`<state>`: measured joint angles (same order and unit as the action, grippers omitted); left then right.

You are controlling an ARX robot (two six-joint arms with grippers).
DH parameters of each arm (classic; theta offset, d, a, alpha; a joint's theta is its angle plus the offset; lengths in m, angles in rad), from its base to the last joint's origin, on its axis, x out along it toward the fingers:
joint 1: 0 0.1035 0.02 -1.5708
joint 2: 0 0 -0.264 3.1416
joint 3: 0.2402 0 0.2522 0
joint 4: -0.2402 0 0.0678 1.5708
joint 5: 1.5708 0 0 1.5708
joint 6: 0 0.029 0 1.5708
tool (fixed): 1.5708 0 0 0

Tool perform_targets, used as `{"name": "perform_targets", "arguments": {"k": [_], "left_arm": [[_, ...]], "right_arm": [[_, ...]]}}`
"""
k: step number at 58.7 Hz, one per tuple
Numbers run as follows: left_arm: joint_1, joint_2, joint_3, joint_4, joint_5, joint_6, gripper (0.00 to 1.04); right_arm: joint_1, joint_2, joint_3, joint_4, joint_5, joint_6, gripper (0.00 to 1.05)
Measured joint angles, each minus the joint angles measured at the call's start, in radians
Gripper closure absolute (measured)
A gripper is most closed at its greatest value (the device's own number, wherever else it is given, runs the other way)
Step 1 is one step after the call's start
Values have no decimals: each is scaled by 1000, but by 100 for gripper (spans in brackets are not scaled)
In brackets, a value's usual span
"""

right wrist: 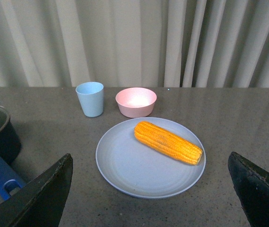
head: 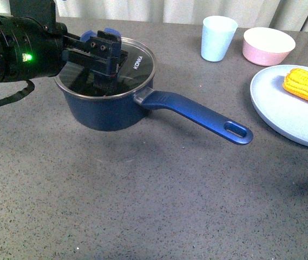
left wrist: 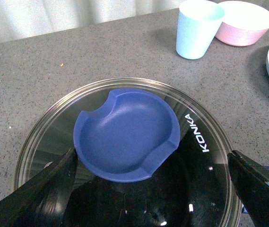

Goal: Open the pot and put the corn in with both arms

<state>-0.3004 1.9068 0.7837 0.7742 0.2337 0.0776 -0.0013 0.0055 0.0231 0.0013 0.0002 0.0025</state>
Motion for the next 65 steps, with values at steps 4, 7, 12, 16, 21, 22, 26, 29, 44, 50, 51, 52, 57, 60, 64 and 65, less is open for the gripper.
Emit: {"name": "perform_targets", "arguments": {"k": [4,7,12,16,21,22,26,29,44,50,51,52,57,60,64,65], "left_arm": [[-3,14,13,0,-7,8,9],[-6,26,24,0,-16,9,9],[-10,43,43,0,-26,10,9],[-12,51,58,-2,-30,10,9],[-14,62,77,-5,-33,10,9],[-14,65,83,-8,-36,10,9],[-18,77,100,-16,-43,10,9],[-20,85,111,-25,-48,10,9],[-25,129,178,-67,-73,7,9],[-25,140,195,-77,-82,7,9],[-25,142,198,-80,-85,8,9],[-25,142,200,-82,-86,8,9],[-25,145,203,-87,-92,8,9],[-25,145,204,-88,-97,8,9],[-26,145,204,-89,-104,7,9],[-26,145,204,-89,-104,8,9]], "right_arm": [[0,0,0,0,0,0,9],[0,0,0,0,0,0,9],[0,0,0,0,0,0,9],[0,0,0,0,0,0,9],[0,0,0,0,0,0,9],[0,0,0,0,0,0,9],[0,0,0,0,0,0,9],[0,0,0,0,0,0,9],[0,0,0,0,0,0,9],[0,0,0,0,0,0,9],[0,0,0,0,0,0,9],[0,0,0,0,0,0,9],[0,0,0,0,0,0,9],[0,0,0,0,0,0,9],[0,0,0,0,0,0,9],[0,0,0,0,0,0,9]]}}
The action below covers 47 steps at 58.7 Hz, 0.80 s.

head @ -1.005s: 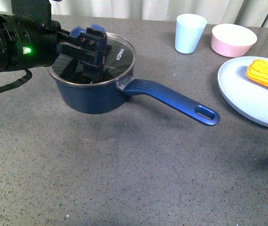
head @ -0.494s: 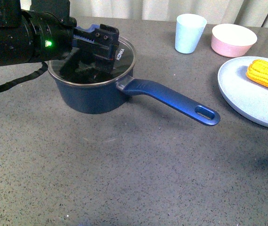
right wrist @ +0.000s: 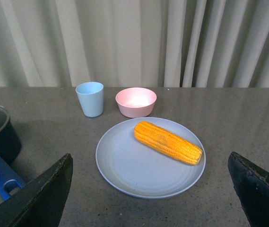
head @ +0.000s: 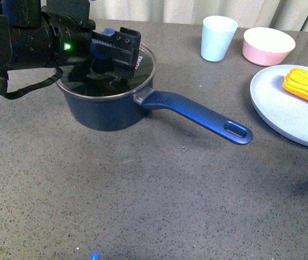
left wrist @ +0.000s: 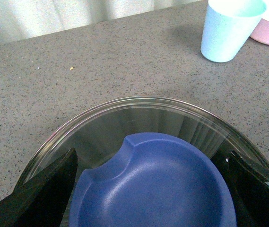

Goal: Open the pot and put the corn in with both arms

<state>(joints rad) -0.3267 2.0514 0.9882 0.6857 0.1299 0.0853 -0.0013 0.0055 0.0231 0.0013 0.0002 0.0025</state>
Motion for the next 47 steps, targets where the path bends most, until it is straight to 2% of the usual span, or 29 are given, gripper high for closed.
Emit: {"name": "perform_targets", "arguments": {"k": [4,13,17,47], "left_arm": [[0,0,0,-2,-2,0,13],[-1,0,1,-7,-15,0,38],[-2,0,4,-11,-19,0,45],[14,-134,0,-79,-36,-8,46]], "right_arm": [[0,0,0,0,0,0,9],[0,0,0,0,0,0,9],[0,0,0,0,0,0,9],[0,0,0,0,0,0,9]]}}
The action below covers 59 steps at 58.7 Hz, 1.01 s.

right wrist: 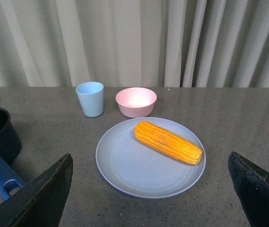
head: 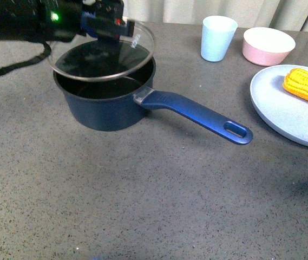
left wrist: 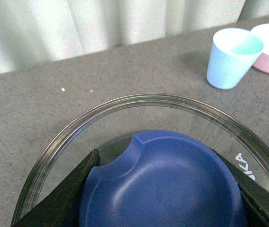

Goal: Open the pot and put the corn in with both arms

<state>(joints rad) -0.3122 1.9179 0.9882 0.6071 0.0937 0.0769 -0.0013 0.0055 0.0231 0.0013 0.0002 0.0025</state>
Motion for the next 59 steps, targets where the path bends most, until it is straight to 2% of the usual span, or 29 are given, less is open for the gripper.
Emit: {"name": "perform_targets", "arguments": {"k": [9,17,30,36,49,59], "left_arm": [[52,-86,-26,-8,8,-5,46],[140,-109,-51,-6,11,8,46],[370,-77,-98,88,14,58,46],[447,-15,-116,128,20,79,46],[504,85,-142,205,17,83,46],[504,154,-158,270,14,83,46]], "right_arm": [[0,0,0,0,0,0,9],[0,0,0,0,0,0,9],[0,0,0,0,0,0,9],[0,0,0,0,0,0,9],[0,0,0,0,0,0,9],[0,0,0,0,0,0,9]]}}
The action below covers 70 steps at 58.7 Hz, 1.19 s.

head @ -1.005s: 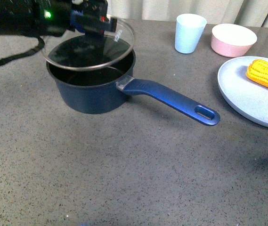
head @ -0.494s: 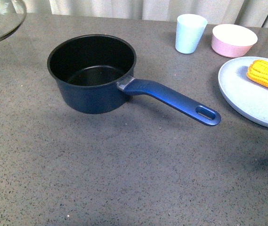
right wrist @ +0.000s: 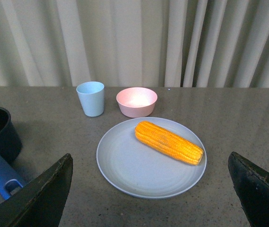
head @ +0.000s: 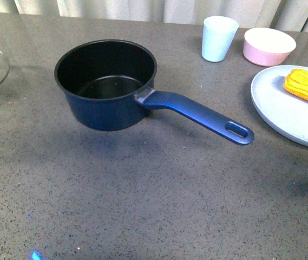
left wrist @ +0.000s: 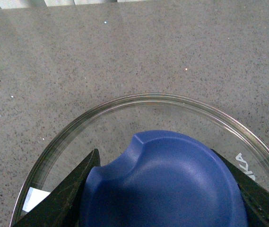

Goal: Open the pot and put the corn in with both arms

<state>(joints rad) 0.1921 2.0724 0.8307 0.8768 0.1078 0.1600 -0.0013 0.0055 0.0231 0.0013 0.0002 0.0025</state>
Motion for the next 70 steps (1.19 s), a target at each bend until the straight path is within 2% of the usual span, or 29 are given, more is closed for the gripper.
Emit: {"name": "perform_targets", "arguments": {"k": [35,70], "left_arm": [[-78,122,-16,85,8,-40,46],[-93,173,-16,154,8,-82,46]], "right_arm": [[0,0,0,0,0,0,9],[0,0,0,0,0,0,9]]}}
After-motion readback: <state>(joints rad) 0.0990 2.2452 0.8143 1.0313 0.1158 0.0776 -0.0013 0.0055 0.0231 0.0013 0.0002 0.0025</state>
